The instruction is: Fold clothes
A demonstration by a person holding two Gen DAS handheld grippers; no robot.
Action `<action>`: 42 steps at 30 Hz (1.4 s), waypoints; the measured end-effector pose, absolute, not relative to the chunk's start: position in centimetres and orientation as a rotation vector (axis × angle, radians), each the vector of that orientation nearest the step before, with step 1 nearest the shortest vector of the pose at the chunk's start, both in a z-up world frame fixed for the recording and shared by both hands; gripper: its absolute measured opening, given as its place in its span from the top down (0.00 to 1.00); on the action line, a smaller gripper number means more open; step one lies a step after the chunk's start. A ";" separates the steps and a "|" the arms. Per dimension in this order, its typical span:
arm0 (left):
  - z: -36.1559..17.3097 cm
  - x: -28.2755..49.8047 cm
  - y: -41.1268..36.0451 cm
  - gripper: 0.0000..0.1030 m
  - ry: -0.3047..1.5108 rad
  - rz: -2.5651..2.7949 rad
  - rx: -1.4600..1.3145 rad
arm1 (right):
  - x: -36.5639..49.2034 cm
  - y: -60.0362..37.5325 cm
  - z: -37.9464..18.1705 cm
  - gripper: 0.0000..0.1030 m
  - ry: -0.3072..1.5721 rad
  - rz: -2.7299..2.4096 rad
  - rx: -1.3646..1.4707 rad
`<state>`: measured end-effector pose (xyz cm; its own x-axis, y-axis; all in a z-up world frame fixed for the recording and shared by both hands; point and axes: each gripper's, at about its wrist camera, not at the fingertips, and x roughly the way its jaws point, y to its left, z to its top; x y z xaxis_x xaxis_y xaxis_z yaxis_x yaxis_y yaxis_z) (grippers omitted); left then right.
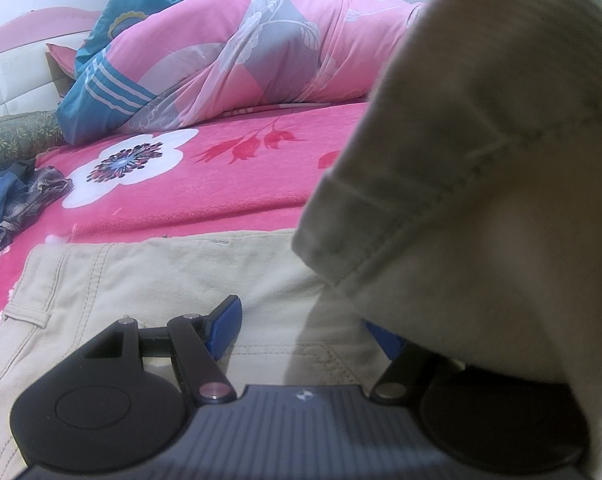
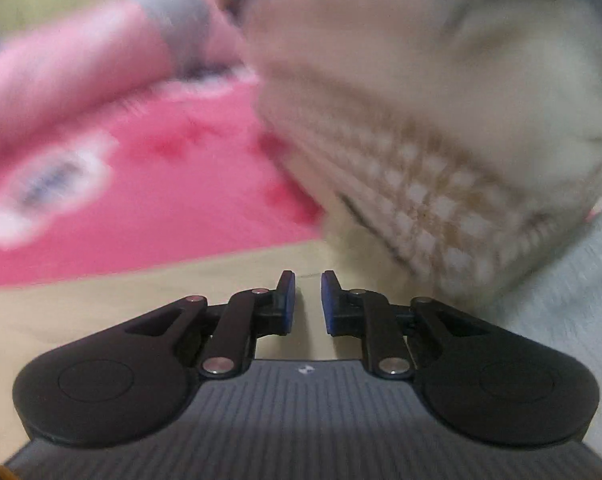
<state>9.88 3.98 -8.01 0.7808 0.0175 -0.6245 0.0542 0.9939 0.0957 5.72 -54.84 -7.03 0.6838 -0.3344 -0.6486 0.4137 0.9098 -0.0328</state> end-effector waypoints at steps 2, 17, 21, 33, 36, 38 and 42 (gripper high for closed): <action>-8.0 9.9 3.9 0.32 0.674 -0.018 0.109 | 7.0 -54.8 -8.0 1.00 0.706 -0.443 0.049; -7.9 9.9 4.0 0.32 0.673 -0.022 0.100 | -0.7 -30.8 0.8 0.52 0.439 0.432 0.031; -7.9 9.8 4.0 0.32 0.672 -0.022 0.097 | 1.7 -23.8 0.7 0.43 0.538 0.661 0.026; -7.9 9.9 4.0 0.31 0.669 -0.020 0.098 | 11.3 -17.3 -4.6 0.97 0.954 0.878 0.314; -7.9 10.0 3.9 0.31 0.670 -0.019 0.100 | 9.0 -21.2 -1.3 0.97 0.759 0.836 0.402; -7.9 10.1 3.9 0.31 0.669 -0.019 0.101 | 7.1 -26.1 1.2 0.97 0.601 0.761 0.484; -7.9 10.2 3.8 0.31 0.668 -0.017 0.103 | -0.7 -38.4 4.6 0.97 0.292 0.472 0.596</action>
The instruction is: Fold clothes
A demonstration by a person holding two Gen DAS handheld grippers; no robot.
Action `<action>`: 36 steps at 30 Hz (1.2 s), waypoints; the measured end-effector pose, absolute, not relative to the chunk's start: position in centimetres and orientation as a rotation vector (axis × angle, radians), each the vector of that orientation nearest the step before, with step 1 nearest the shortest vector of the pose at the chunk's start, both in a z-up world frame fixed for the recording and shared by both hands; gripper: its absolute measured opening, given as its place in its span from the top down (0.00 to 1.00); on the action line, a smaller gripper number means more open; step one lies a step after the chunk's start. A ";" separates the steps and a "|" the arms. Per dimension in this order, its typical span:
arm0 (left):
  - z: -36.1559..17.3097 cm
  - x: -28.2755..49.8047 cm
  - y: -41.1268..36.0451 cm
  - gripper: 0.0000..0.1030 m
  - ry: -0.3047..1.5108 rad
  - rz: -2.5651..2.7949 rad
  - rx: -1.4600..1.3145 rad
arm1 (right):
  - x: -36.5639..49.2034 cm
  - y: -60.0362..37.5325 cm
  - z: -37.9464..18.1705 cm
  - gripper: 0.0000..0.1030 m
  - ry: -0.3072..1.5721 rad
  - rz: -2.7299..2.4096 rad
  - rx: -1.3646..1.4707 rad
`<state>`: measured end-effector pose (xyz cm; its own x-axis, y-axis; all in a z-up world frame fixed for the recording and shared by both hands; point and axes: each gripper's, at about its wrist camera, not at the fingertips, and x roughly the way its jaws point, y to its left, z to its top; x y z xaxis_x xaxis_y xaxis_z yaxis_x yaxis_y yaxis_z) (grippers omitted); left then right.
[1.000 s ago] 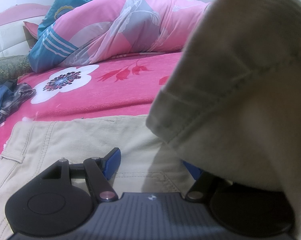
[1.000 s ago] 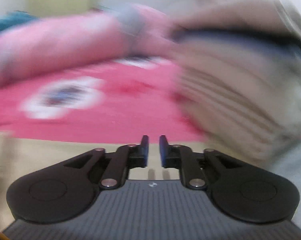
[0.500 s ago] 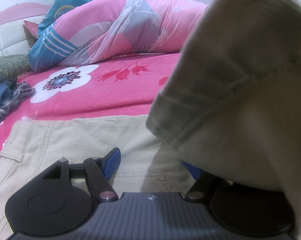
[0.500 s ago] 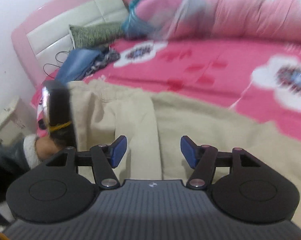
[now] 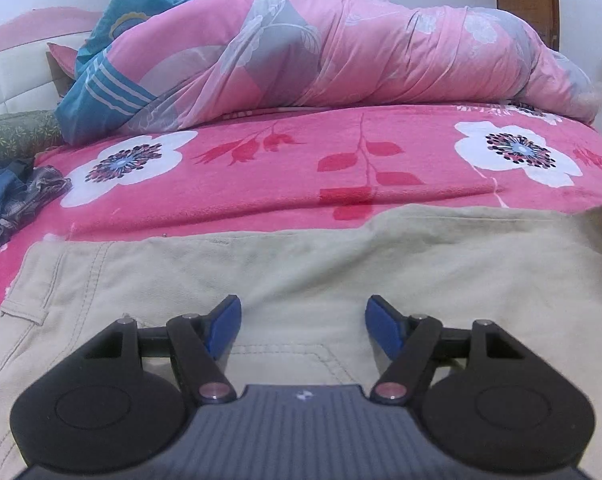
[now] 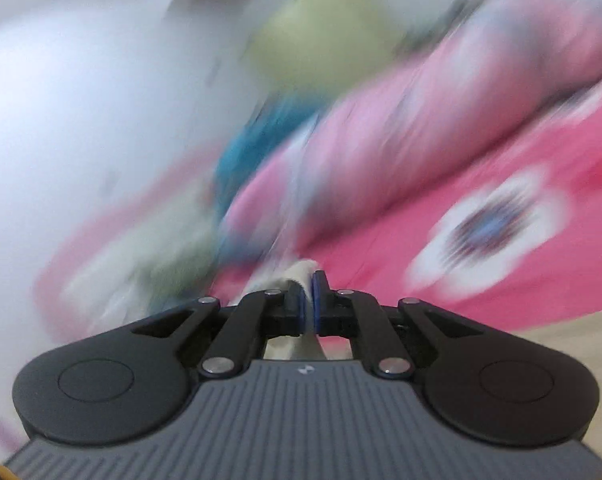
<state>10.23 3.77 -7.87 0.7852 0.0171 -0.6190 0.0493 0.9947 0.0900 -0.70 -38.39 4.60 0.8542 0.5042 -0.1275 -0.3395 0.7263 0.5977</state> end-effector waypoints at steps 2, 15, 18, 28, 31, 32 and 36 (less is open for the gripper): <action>-7.9 10.2 3.8 0.31 0.667 -0.016 0.106 | -5.3 -43.8 3.6 0.97 0.201 0.304 0.656; -8.0 9.8 3.8 0.31 0.667 -0.009 0.118 | -15.8 -55.5 -9.3 0.91 0.215 -0.269 1.029; -8.0 9.9 3.7 0.31 0.667 -0.008 0.118 | -15.8 -55.3 -8.6 0.81 0.220 -0.277 1.007; -8.0 9.9 3.7 0.31 0.668 -0.009 0.116 | -12.0 -53.0 -3.4 0.66 0.337 -0.462 0.468; -8.0 9.9 3.8 0.31 0.668 -0.009 0.114 | -9.5 -53.8 -2.9 0.51 0.413 -0.476 0.387; -8.0 9.9 3.8 0.31 0.668 -0.009 0.114 | -8.5 -54.2 -3.1 0.51 0.441 -0.477 0.379; -8.0 9.9 3.8 0.31 0.668 -0.008 0.114 | -6.7 -54.1 -2.9 0.97 0.480 -0.432 0.306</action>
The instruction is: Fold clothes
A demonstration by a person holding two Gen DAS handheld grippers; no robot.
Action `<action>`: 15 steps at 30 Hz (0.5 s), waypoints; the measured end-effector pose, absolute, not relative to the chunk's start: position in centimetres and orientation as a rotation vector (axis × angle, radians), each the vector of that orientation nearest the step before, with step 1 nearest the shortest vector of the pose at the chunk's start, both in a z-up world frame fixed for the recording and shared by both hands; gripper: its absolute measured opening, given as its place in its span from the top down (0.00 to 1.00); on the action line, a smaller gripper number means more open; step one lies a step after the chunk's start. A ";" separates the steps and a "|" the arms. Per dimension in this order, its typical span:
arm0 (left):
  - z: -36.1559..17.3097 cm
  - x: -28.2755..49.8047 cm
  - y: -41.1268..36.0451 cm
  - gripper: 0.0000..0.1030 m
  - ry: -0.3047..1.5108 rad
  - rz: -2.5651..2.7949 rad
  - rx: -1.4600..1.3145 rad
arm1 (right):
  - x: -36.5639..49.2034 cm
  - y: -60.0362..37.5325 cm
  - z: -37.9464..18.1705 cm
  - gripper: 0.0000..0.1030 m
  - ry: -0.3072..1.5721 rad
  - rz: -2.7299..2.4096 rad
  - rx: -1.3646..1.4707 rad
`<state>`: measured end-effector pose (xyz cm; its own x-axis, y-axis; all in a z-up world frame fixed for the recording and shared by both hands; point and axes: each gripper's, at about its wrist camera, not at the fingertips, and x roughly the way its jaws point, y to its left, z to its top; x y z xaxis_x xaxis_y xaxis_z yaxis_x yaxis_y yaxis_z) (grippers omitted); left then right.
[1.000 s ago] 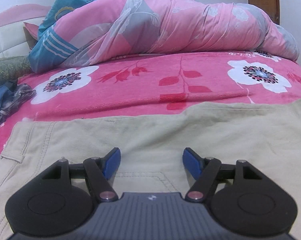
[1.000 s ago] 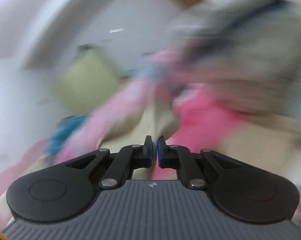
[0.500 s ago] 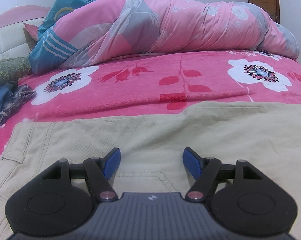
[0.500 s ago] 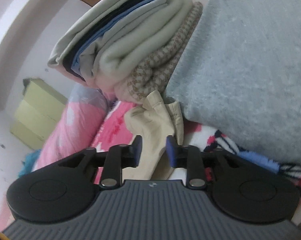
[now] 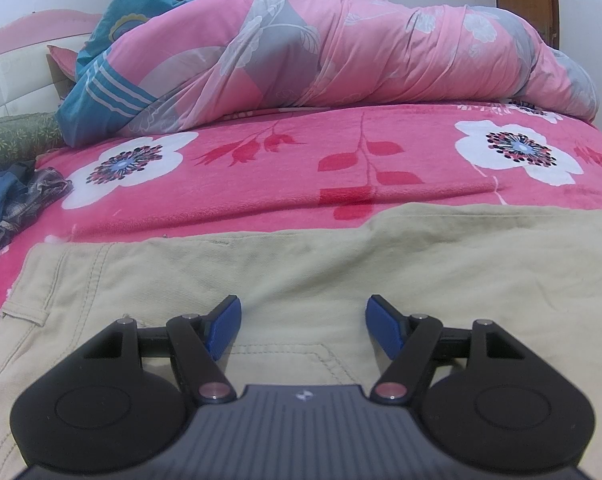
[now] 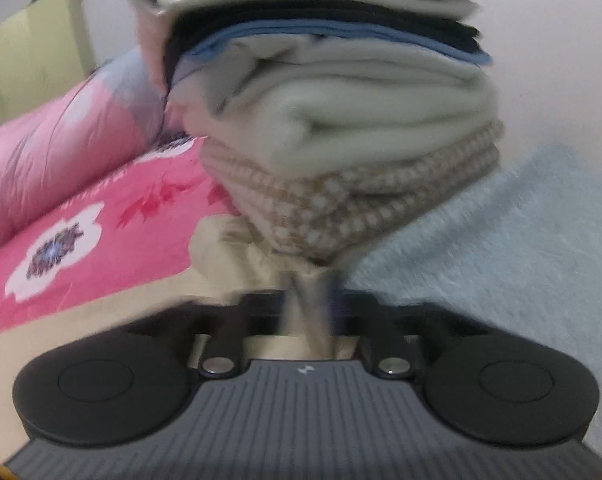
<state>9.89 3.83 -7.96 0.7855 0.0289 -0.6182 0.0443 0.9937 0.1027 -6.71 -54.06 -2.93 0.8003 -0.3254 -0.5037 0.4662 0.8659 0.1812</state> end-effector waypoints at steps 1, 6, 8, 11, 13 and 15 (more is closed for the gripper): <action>-8.0 9.9 3.8 0.31 0.668 -0.008 0.115 | -7.0 -53.1 -2.2 0.97 0.444 -0.412 0.257; -8.0 9.9 3.9 0.31 0.668 -0.008 0.116 | -8.1 -51.8 -1.4 0.97 0.406 -0.476 0.094; -8.0 9.9 3.9 0.31 0.668 -0.008 0.115 | -7.5 -54.7 -3.2 0.95 0.496 -0.512 0.180; -7.9 9.9 3.9 0.31 0.668 -0.008 0.116 | -8.4 -56.5 -3.6 0.66 0.479 -0.551 0.238; -8.0 9.9 3.9 0.31 0.668 -0.008 0.115 | -10.1 -55.8 -2.3 0.65 0.397 -0.564 0.229; -8.0 9.9 4.0 0.31 0.667 -0.008 0.116 | -11.5 -54.6 -0.9 0.65 0.314 -0.556 0.223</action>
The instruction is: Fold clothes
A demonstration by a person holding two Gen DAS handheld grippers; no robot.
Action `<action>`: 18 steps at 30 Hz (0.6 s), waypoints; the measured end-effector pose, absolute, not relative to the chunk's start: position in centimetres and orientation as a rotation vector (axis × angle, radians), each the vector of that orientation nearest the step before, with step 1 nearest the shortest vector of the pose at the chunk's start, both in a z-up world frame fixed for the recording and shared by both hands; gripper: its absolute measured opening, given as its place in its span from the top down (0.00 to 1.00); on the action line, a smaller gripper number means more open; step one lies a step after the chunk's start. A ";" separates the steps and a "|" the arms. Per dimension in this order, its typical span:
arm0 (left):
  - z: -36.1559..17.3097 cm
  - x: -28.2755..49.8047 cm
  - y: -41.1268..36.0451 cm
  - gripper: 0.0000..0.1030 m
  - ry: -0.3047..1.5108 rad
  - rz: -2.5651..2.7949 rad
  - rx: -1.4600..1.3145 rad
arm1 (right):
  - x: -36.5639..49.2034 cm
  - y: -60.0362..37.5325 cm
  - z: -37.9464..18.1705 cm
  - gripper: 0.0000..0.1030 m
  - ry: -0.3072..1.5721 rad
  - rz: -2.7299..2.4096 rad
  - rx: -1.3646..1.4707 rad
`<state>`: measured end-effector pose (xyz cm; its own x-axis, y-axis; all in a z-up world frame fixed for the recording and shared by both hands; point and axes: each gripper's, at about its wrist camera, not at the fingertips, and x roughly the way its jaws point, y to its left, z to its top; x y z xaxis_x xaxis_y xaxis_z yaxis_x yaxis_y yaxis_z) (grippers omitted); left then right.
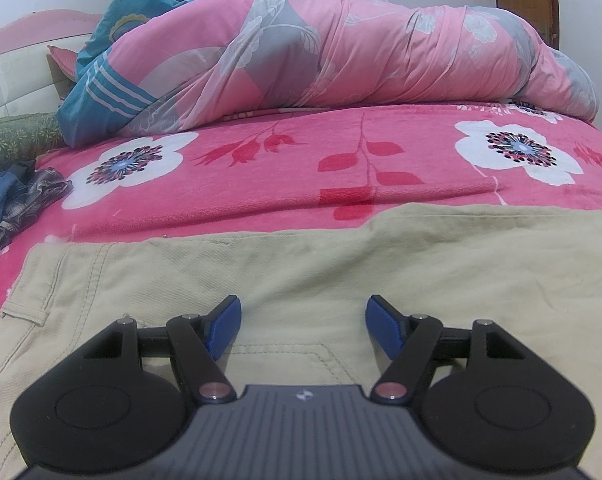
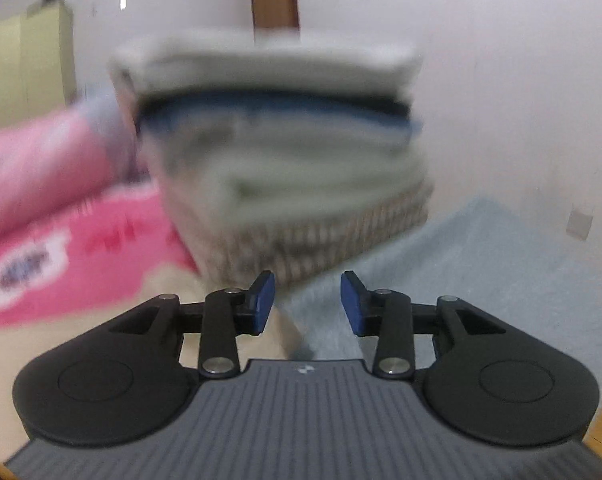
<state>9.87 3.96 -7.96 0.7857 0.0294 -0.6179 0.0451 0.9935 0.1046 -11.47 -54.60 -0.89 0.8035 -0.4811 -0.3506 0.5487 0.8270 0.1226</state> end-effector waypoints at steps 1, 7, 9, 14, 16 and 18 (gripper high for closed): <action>-8.0 9.9 4.0 0.31 0.667 -0.008 0.117 | -11.6 -53.8 -0.4 0.65 0.298 -0.515 0.215; -7.9 9.9 4.0 0.31 0.667 -0.006 0.124 | -3.6 -47.9 -0.7 0.74 0.477 -0.202 0.061; -7.9 9.9 4.0 0.31 0.667 -0.006 0.124 | 0.3 -48.3 -2.3 0.75 0.570 -0.219 0.068; -7.9 9.9 4.1 0.31 0.667 -0.008 0.121 | 6.7 -52.5 -7.0 0.80 0.720 -0.378 0.077; -7.9 9.8 4.1 0.31 0.667 -0.009 0.120 | 7.0 -52.1 -6.1 0.80 0.716 -0.393 0.122; -7.9 9.9 4.1 0.31 0.667 -0.010 0.119 | 6.0 -51.2 -4.9 0.79 0.672 -0.346 0.129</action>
<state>9.85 4.11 -7.95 0.7860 0.0295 -0.6175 0.0472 0.9931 0.1075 6.03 -51.21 -4.89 0.7279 -0.2717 -0.6295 0.3543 0.9351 0.0061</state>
